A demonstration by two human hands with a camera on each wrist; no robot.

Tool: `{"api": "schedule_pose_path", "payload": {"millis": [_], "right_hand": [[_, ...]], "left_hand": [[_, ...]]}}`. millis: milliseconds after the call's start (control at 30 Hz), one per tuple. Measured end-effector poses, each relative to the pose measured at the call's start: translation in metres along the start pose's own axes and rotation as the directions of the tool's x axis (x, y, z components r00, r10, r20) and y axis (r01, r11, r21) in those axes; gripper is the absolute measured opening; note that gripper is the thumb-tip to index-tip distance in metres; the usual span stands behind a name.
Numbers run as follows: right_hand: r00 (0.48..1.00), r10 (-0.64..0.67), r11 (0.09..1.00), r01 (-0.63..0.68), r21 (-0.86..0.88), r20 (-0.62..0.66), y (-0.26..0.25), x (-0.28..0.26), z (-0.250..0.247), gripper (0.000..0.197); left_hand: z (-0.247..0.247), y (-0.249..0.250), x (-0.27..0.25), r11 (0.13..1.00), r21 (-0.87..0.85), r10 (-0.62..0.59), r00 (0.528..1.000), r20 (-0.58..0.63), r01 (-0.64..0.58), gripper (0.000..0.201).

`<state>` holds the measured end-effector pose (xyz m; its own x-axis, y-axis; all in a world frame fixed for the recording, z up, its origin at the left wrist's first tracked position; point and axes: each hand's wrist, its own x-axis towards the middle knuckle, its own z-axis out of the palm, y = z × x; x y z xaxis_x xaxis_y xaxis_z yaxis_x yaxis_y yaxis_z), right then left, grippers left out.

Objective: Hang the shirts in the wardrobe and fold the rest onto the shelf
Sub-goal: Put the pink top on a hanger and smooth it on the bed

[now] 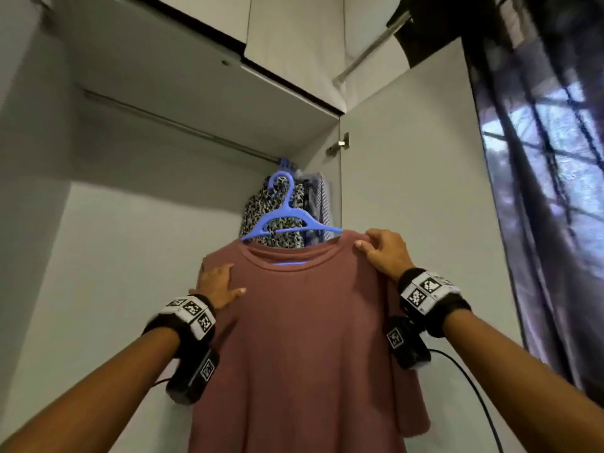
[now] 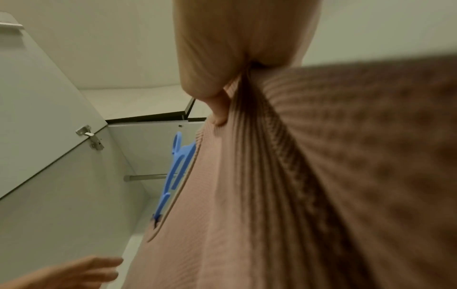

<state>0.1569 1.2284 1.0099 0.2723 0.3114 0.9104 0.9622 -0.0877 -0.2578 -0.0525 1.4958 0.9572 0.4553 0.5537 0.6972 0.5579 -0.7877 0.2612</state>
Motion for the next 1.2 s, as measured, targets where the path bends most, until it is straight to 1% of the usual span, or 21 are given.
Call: {"api": "schedule_pose_path", "payload": {"millis": [67, 167, 300, 367, 433, 533, 633, 667, 733, 800, 833, 867, 900, 967, 1033, 1100, 1167, 1200], "right_hand": [[0.996, -0.038, 0.999, 0.037, -0.009, -0.077, 0.009, 0.039, 0.006, 0.022], [0.984, -0.054, 0.998, 0.055, 0.002, -0.172, 0.019, 0.092, 0.015, 0.022], [0.977, -0.042, 0.999, 0.045, 0.007, -0.208, 0.021, 0.154, 0.045, 0.024], [0.976, -0.022, 1.000, 0.026, 0.014, -0.218, 0.018, 0.179, 0.065, 0.028], [0.976, -0.007, 1.000, 0.010, 0.013, -0.219, 0.014, 0.198, 0.085, 0.029], [0.979, 0.003, 1.000, -0.003, -0.001, -0.203, 0.010, 0.216, 0.122, 0.026], [0.975, 0.012, 0.999, -0.020, -0.035, -0.222, 0.006, 0.235, 0.163, 0.028], [0.973, 0.004, 0.999, -0.015, -0.047, -0.229, 0.005, 0.243, 0.177, 0.028], [0.970, -0.014, 0.999, 0.002, -0.051, -0.243, 0.000, 0.264, 0.204, 0.028], [0.968, 0.010, 0.999, -0.018, -0.030, -0.251, -0.009, 0.290, 0.224, 0.029], [0.968, 0.044, 0.999, -0.050, -0.018, -0.248, -0.013, 0.304, 0.232, 0.030], [0.965, 0.079, 0.996, -0.085, -0.013, -0.250, -0.015, 0.318, 0.239, 0.032], [0.962, 0.107, 0.994, -0.113, -0.010, -0.250, -0.018, 0.331, 0.244, 0.032], [0.961, 0.132, 0.989, -0.145, -0.036, -0.242, -0.021, 0.353, 0.253, 0.030], [0.960, 0.132, 0.980, -0.163, -0.110, -0.247, -0.022, 0.369, 0.260, 0.029], [0.964, 0.116, 0.975, -0.156, -0.155, -0.241, -0.024, 0.384, 0.266, 0.029], [0.971, 0.100, 0.971, -0.143, -0.190, -0.216, -0.028, 0.395, 0.273, 0.027], [0.976, 0.098, 0.967, -0.140, -0.215, -0.195, -0.030, 0.397, 0.278, 0.026]], "left_hand": [[0.004, 0.007, 0.023, 1.000, 0.014, -0.023, 1.000, -0.017, 0.024, 0.070], [0.010, 0.012, 0.058, 0.998, 0.041, -0.034, 0.997, -0.069, 0.037, 0.067], [0.029, 0.010, 0.094, 0.998, 0.051, -0.046, 0.998, -0.048, 0.049, 0.068], [0.037, 0.003, 0.112, 0.998, 0.015, -0.053, 0.997, -0.054, 0.054, 0.069], [0.048, -0.008, 0.129, 0.998, -0.010, -0.069, 0.996, -0.054, 0.069, 0.071], [0.071, -0.032, 0.153, 0.993, -0.016, -0.114, 0.992, -0.051, 0.114, 0.073], [0.091, -0.057, 0.186, 0.993, -0.034, -0.117, 0.991, -0.059, 0.115, 0.076], [0.098, -0.065, 0.199, 0.994, -0.039, -0.107, 0.992, -0.064, 0.105, 0.080], [0.107, -0.086, 0.239, 0.997, -0.042, -0.070, 0.994, -0.085, 0.067, 0.100], [0.123, -0.121, 0.307, 0.999, -0.039, -0.029, 0.990, -0.137, 0.024, 0.119], [0.125, -0.129, 0.332, 0.999, -0.041, 0.002, 0.988, -0.154, -0.009, 0.123], [0.123, -0.131, 0.349, 0.999, -0.042, 0.001, 0.989, -0.145, -0.007, 0.123], [0.115, -0.126, 0.353, 0.999, -0.049, -0.006, 0.991, -0.134, -0.001, 0.118], [0.100, -0.109, 0.345, 0.998, -0.059, 0.016, 0.991, -0.130, -0.023, 0.103], [0.098, -0.101, 0.346, 0.996, -0.062, 0.051, 0.991, -0.123, -0.059, 0.095], [0.100, -0.098, 0.352, 0.996, -0.049, 0.073, 0.992, -0.103, -0.079, 0.095], [0.103, -0.099, 0.361, 0.996, -0.054, 0.067, 0.993, -0.092, -0.072, 0.097], [0.105, -0.100, 0.365, 0.996, -0.064, 0.060, 0.994, -0.089, -0.066, 0.092]]}}
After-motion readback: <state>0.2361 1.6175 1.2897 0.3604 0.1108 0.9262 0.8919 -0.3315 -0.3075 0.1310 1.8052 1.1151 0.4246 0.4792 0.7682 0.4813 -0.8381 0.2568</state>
